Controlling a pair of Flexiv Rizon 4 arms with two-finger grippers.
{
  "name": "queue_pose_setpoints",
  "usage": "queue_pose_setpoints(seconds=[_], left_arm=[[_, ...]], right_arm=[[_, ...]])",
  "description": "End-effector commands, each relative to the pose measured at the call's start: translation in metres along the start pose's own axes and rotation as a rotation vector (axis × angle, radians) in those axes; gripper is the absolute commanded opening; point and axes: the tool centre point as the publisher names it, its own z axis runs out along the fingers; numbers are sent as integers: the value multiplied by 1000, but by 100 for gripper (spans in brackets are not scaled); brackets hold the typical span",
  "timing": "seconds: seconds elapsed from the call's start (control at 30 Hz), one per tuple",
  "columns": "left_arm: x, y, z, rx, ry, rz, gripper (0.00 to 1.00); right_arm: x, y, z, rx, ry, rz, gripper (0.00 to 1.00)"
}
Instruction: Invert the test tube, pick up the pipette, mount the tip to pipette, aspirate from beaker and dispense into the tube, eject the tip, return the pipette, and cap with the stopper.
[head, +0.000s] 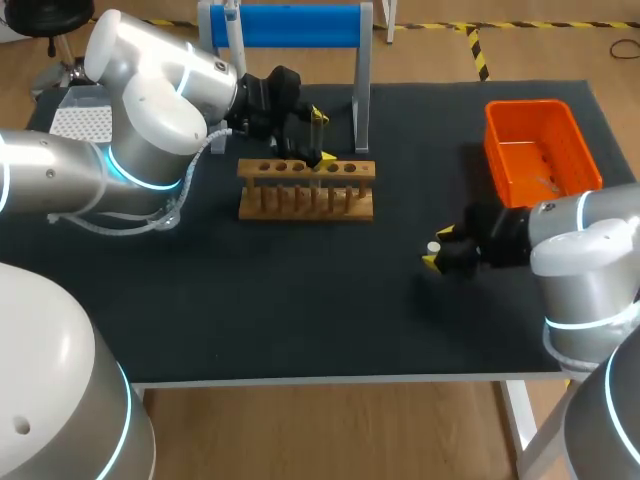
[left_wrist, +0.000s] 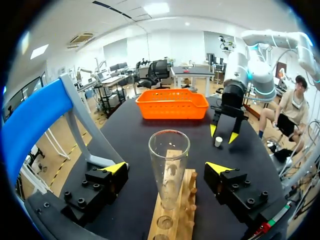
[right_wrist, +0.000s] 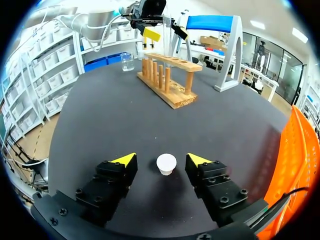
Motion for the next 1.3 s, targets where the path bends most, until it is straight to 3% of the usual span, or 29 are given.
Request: queue_pose_setpoints(seconds=[0.03, 0.37, 0.53, 1.3], left_arm=[[0, 0, 0, -2, 1, -1, 100], [0, 0, 0, -2, 1, -1, 100], [0, 0, 0, -2, 1, -1, 100], [0, 0, 0, -2, 1, -1, 100]], right_arm=[[0, 1, 2, 3, -4, 2, 59], [-2, 2, 5, 4, -8, 6, 56], [-3, 3, 6, 6, -11, 7, 50], [-4, 2, 8, 14, -10, 10, 44]])
